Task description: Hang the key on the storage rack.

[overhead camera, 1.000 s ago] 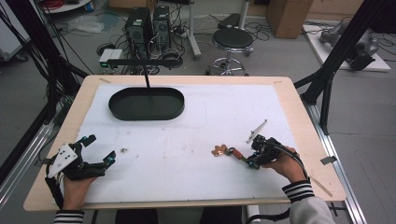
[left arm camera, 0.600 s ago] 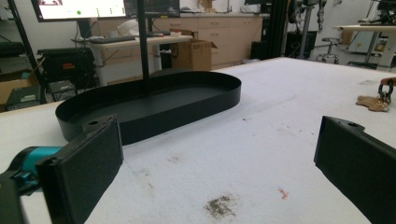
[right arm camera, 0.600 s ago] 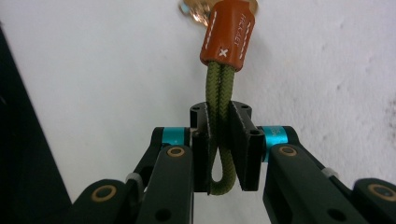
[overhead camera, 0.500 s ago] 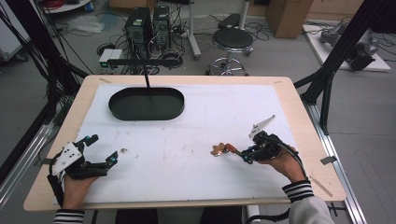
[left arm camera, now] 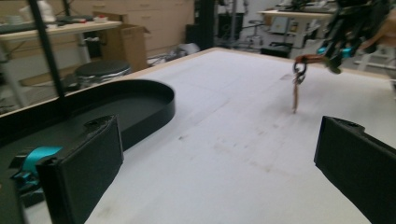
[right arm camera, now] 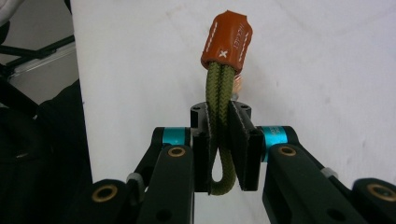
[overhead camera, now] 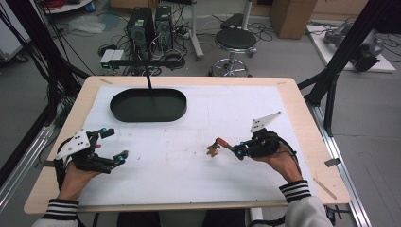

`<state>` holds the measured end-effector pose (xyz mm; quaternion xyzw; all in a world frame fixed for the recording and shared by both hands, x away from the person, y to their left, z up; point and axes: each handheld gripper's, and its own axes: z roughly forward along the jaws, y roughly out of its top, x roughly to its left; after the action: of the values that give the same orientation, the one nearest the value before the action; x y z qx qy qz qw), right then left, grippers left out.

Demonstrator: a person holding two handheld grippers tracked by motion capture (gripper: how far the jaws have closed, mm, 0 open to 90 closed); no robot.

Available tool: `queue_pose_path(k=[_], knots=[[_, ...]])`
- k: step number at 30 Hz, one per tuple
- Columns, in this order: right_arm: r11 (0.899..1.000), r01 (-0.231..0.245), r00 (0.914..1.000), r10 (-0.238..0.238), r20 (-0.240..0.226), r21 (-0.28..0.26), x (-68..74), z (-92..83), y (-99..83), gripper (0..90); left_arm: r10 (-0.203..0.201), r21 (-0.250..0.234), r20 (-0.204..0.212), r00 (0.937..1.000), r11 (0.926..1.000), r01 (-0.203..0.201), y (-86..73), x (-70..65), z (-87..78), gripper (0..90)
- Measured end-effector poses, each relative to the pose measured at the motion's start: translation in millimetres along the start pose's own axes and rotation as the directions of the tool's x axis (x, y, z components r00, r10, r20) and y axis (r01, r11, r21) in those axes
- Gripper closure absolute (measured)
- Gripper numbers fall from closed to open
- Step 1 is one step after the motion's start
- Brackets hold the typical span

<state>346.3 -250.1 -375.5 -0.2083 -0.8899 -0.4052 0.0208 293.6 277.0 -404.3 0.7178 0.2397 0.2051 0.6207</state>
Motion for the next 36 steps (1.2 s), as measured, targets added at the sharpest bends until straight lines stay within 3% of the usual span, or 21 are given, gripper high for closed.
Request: queue_pose_path(k=[2, 8, 12, 16, 17, 18, 21, 23, 26, 28, 31, 34, 36], knots=[[0.998, 0.041, 0.9990, -0.041, -0.017, -0.039, 2.5, 2.8, 6.7, 79.9, 0.013, 0.015, 0.039, 0.9991, 0.9998, -0.014, 10.7, -0.3, 7.8, 1.7], [0.990, 0.107, 0.9932, -0.111, -0.037, -0.090, 7.9, 6.8, 22.5, 79.9, 0.030, 0.042, 0.081, 0.9963, 0.9986, -0.034, 25.1, -1.3, 20.4, 1.7], [0.978, 0.171, 0.9828, -0.178, -0.049, -0.115, 12.9, 10.7, 39.2, 79.8, 0.039, 0.051, 0.134, 0.9903, 0.9977, -0.046, 36.1, -2.0, 30.4, 1.7], [0.972, 0.194, 0.9773, -0.204, -0.060, -0.131, 14.3, 15.0, 50.1, 79.8, 0.054, 0.069, 0.190, 0.9804, 0.9953, -0.068, 50.2, -4.7, 45.2, 1.7], [0.972, 0.194, 0.9773, -0.204, -0.060, -0.131, 14.3, 15.0, 50.1, 79.8, 0.054, 0.069, 0.190, 0.9804, 0.9953, -0.068, 50.2, -4.7, 45.2, 1.7], [0.967, 0.217, 0.9716, -0.227, -0.066, -0.135, 15.2, 17.7, 54.9, 79.8, 0.052, 0.081, 0.203, 0.9779, 0.9943, -0.069, 53.0, -5.2, 48.5, 1.7], [0.962, 0.236, 0.9664, -0.247, -0.071, -0.140, 16.9, 19.8, 59.4, 79.8, 0.052, 0.099, 0.234, 0.9709, 0.9920, -0.078, 60.4, -7.3, 58.6, 1.7], [0.952, 0.270, 0.9563, -0.283, -0.075, -0.141, 18.7, 22.1, 66.8, 79.8, 0.051, 0.105, 0.256, 0.9652, 0.9913, -0.080, 64.3, -8.7, 64.7, 1.7], [0.947, 0.287, 0.9505, -0.300, -0.080, -0.143, 19.9, 23.0, 72.8, 79.8, 0.066, 0.124, 0.294, 0.9534, 0.9865, -0.107, 71.8, -12.8, 78.1, 1.7], [0.945, 0.294, 0.9480, -0.307, -0.083, -0.142, 20.4, 23.2, 74.6, 79.8, 0.064, 0.130, 0.303, 0.9508, 0.9856, -0.108, 73.3, -14.7, 81.5, 1.7], [0.938, 0.319, 0.9390, -0.332, -0.089, -0.136, 22.5, 26.4, 80.1, 79.8, 0.087, 0.153, 0.348, 0.9336, 0.9771, -0.148, 79.1, -20.9, 96.8, 1.7], [0.935, 0.327, 0.9356, -0.341, -0.092, -0.140, 23.1, 29.0, 81.9, 79.8, 0.088, 0.167, 0.358, 0.9295, 0.9735, -0.156, 81.7, -25.1, 105.0, 1.7], [0.930, 0.342, 0.9292, -0.356, -0.100, -0.133, 24.2, 32.9, 83.3, 79.8, 0.091, 0.174, 0.374, 0.9231, 0.9707, -0.166, 83.9, -29.8, 112.6, 1.7]])
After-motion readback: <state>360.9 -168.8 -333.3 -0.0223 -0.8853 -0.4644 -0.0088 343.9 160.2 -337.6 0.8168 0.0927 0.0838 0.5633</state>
